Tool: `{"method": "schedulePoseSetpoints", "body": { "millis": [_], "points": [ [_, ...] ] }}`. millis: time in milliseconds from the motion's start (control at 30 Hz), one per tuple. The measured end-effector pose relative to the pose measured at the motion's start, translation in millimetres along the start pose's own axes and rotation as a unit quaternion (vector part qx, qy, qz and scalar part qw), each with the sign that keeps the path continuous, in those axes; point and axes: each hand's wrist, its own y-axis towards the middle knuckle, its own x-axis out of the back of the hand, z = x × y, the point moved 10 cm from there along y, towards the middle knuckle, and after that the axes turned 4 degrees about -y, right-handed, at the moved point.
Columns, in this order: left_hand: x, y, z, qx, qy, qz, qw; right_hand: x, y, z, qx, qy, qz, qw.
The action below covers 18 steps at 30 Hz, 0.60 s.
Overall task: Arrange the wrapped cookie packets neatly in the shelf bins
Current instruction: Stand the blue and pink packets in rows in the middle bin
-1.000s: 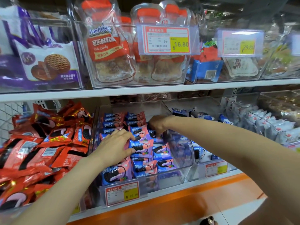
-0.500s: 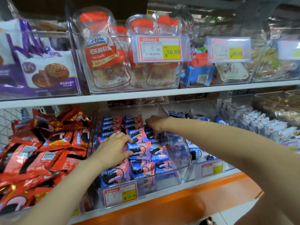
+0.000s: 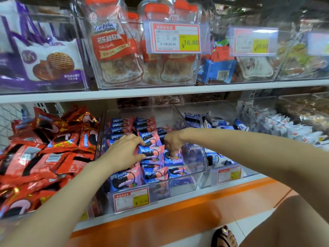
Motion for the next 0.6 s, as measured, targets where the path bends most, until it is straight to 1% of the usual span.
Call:
{"method": "schedulePoseSetpoints", "body": {
  "millis": [167,233,367,500,567,600],
  "points": [
    [-1,-1,2,0.002,0.002,0.003,1.000,25,2,-12,-0.041,0.007,-0.097,0.994],
    [-1,-1,1,0.000,0.003,0.003,1.000,29,5,-15,-0.045,0.010,-0.106,0.993],
    [-1,-2,1,-0.002,-0.001,0.007,1.000,25,7,-17,-0.064,0.025,-0.088,0.994],
    [-1,-2,1,-0.004,-0.001,0.012,1.000,26,0,-23,-0.075,0.093,-0.057,0.991],
    [-1,-2,1,-0.004,0.000,0.013,1.000,26,-4,-25,-0.065,0.131,-0.037,0.989],
    [-1,-2,1,-0.003,0.001,0.015,1.000,22,-6,-22,-0.052,0.157,-0.015,0.986]
  ]
}}
